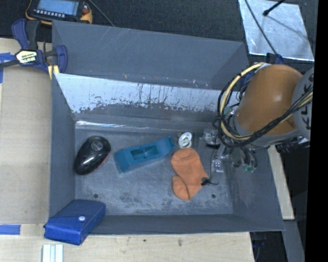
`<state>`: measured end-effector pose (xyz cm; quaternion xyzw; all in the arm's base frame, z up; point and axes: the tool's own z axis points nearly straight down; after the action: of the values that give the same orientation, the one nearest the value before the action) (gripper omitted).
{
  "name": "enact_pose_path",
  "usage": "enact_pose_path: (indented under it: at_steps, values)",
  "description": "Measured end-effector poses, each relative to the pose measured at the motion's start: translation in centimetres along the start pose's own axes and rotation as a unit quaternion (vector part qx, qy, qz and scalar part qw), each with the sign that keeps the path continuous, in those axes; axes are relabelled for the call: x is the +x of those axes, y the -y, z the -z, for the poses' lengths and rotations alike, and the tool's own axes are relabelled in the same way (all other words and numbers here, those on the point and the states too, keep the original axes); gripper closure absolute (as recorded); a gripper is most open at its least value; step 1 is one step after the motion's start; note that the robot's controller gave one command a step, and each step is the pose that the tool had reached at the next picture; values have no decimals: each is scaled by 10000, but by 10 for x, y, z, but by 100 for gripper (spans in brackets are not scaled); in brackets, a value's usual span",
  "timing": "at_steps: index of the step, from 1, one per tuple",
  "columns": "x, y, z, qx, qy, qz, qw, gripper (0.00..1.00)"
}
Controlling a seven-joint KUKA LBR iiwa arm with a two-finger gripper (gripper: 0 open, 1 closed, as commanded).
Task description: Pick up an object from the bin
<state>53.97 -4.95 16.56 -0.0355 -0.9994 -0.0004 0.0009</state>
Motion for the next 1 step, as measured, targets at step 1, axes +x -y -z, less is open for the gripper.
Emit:
enact_pose_path:
  at_steps: [1]
  values:
    - [-24,-9,-28,8,54,355,9994,0]
